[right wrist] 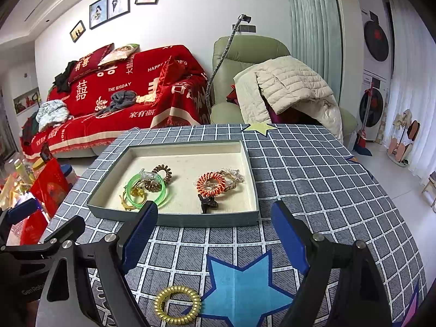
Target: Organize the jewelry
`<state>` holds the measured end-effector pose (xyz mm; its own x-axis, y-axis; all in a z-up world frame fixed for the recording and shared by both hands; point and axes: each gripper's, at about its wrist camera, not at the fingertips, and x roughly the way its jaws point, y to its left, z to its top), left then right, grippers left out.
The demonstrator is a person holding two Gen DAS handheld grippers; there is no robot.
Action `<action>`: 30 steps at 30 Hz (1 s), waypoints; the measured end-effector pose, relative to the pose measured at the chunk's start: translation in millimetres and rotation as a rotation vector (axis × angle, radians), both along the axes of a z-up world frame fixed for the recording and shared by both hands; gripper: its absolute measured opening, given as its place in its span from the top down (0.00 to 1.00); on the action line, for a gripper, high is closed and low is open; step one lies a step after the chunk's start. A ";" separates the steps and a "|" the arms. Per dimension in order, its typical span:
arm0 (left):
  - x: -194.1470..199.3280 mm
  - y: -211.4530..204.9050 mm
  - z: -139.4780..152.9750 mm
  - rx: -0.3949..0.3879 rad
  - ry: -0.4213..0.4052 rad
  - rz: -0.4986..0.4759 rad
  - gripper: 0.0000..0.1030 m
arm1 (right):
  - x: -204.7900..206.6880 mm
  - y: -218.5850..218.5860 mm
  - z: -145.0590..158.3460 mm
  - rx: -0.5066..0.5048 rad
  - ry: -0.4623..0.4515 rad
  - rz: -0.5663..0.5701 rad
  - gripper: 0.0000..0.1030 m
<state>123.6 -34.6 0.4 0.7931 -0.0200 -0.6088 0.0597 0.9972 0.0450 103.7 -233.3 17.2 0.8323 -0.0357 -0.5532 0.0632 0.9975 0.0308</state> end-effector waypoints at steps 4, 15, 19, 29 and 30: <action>0.1 0.6 0.1 0.001 -0.001 0.000 0.00 | -0.6 1.4 -0.1 0.001 0.000 0.000 0.15; 0.3 2.2 -0.3 0.000 0.001 0.006 0.00 | -0.6 1.1 0.0 0.002 -0.001 0.000 0.15; -0.5 4.7 -0.8 0.001 0.000 0.015 0.00 | -0.5 2.0 0.4 0.000 -0.001 0.001 0.15; -2.1 3.6 1.7 0.000 -0.012 -0.001 0.00 | -0.1 1.6 0.4 0.000 -0.002 0.002 0.15; -2.0 3.4 1.9 0.001 -0.011 -0.002 0.00 | -0.1 2.1 0.9 0.000 -0.002 0.002 0.15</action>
